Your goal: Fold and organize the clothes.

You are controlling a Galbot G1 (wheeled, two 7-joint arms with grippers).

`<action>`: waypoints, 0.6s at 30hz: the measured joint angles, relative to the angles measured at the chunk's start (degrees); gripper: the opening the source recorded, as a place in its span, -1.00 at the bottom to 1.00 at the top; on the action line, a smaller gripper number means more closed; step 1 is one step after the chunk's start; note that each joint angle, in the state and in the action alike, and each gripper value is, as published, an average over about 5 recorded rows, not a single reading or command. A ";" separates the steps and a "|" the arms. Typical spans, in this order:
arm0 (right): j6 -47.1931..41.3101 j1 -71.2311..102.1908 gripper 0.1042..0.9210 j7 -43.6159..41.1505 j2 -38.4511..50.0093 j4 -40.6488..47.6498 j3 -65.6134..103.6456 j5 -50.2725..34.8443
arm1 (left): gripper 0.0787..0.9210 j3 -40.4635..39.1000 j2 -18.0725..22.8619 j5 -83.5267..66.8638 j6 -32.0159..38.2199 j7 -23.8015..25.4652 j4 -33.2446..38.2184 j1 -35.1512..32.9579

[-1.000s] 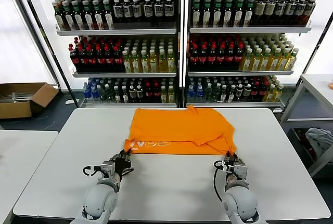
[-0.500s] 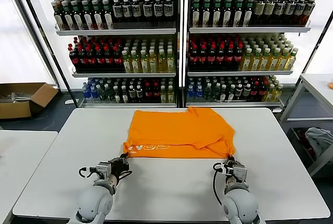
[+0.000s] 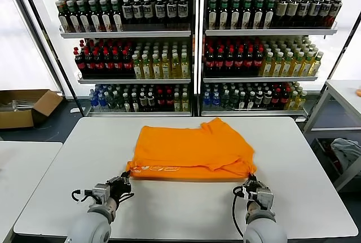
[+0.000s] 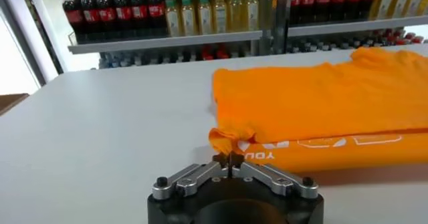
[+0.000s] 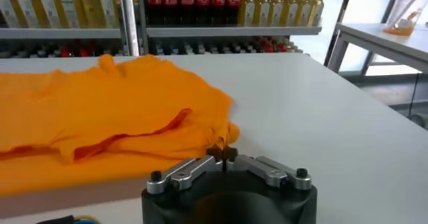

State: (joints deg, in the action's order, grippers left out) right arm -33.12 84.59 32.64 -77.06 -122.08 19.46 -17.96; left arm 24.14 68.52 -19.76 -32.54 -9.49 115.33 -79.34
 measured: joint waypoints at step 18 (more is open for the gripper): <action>1.52 15.51 -0.24 1.91 -0.04 -7.32 -0.66 6.49 | -0.88 0.24 0.25 2.71 1.23 -1.36 10.50 -16.83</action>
State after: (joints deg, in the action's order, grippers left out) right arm -31.60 100.10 34.55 -77.10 -129.40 18.80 -11.46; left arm 24.38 68.77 -17.05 -31.30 -10.85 125.83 -96.17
